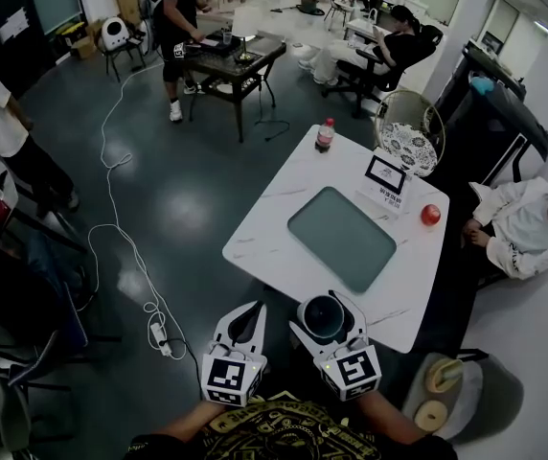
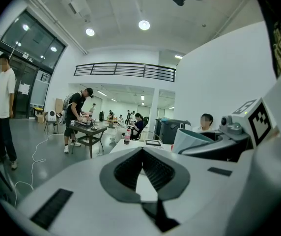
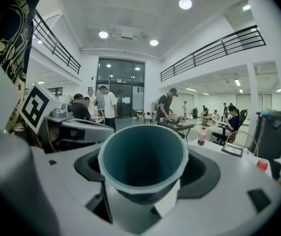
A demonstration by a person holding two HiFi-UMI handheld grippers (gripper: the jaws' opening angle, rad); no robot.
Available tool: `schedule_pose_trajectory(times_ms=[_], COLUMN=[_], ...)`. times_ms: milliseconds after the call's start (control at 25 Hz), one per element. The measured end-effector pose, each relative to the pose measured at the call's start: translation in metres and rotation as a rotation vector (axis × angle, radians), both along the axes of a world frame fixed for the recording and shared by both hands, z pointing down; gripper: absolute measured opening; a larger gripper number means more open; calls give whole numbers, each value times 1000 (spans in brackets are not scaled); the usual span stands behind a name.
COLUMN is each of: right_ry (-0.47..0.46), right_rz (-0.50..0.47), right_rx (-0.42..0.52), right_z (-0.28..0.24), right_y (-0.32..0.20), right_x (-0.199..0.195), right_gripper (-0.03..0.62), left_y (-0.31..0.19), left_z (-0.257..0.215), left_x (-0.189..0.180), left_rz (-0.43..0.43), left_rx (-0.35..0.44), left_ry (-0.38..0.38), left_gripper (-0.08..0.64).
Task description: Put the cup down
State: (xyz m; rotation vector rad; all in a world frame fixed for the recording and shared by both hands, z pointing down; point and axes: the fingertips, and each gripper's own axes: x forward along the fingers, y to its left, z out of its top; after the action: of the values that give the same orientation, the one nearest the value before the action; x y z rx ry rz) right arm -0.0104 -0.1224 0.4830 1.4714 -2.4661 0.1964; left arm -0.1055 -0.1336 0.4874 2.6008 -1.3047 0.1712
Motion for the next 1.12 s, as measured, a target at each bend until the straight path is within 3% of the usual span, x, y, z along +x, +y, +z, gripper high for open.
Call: schedule_pose_trajectory(times_ms=[1120], right_ry=[-36], right_rz=[-25], right_rx=[7], right_z=[10], right_y=[-107], right_x=[101], right_gripper=[379], left_y=[-97], left_z=[-1], left_x=[108], left_rz=[2], left_rx=[-15], left_ry=[-57], left_gripper=[9])
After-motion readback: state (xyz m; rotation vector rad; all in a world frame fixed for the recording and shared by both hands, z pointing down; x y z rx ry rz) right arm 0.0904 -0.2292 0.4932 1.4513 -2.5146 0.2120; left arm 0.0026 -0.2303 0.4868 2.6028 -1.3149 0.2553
